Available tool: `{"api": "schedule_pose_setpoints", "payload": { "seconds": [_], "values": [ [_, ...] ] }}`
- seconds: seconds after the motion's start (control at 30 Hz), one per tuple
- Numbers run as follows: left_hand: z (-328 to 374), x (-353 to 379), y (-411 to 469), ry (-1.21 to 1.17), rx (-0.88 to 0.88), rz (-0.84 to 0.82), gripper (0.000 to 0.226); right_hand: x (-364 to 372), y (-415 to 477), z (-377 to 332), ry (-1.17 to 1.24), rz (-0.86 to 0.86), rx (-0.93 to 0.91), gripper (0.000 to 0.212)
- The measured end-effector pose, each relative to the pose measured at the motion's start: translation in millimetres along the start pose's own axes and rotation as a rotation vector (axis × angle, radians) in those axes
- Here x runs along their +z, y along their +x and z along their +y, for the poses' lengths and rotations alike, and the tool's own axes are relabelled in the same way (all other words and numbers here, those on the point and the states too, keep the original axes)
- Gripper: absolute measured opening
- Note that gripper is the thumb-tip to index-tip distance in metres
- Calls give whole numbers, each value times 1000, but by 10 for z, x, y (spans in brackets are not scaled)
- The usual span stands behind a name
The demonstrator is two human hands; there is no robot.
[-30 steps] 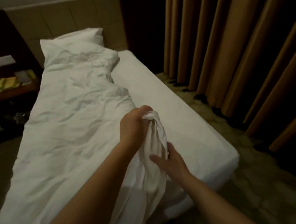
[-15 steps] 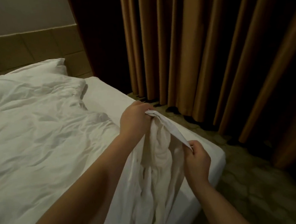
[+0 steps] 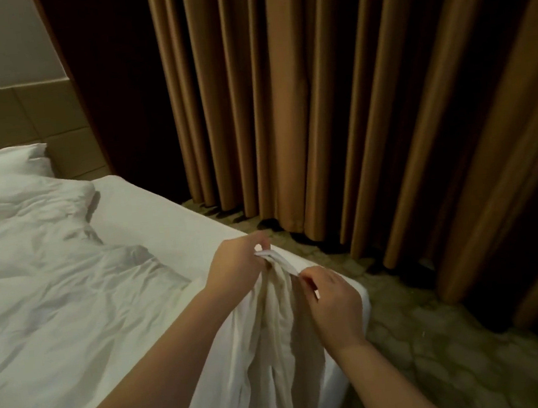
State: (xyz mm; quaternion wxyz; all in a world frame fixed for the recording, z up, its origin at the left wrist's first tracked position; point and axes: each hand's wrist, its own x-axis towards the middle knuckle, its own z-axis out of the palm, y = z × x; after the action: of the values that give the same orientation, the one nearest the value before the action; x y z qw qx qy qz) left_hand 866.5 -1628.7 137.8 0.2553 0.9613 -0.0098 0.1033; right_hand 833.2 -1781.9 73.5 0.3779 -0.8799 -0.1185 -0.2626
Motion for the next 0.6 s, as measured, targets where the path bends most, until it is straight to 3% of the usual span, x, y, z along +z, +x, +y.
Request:
{"api": "schedule_pose_setpoints", "payload": {
  "seconds": [0.1,0.2,0.4,0.5,0.6],
  "values": [
    [-32,-7,-5,-16,6,-29,20,-34,36,-39,11,65,-22,22],
    [-18,11,-17,6,57,-64,20,-18,-15,-61,118,19,76,10],
    [-9,189,-26,85,75,-40,18,108,-25,-58,179,0,244,13],
    [35,319,-19,149,120,-68,18,-36,107,-389,398,151,122,22],
    [35,452,-42,130,125,-157,22,-190,444,-525,414,186,-12,20]
  ]
}}
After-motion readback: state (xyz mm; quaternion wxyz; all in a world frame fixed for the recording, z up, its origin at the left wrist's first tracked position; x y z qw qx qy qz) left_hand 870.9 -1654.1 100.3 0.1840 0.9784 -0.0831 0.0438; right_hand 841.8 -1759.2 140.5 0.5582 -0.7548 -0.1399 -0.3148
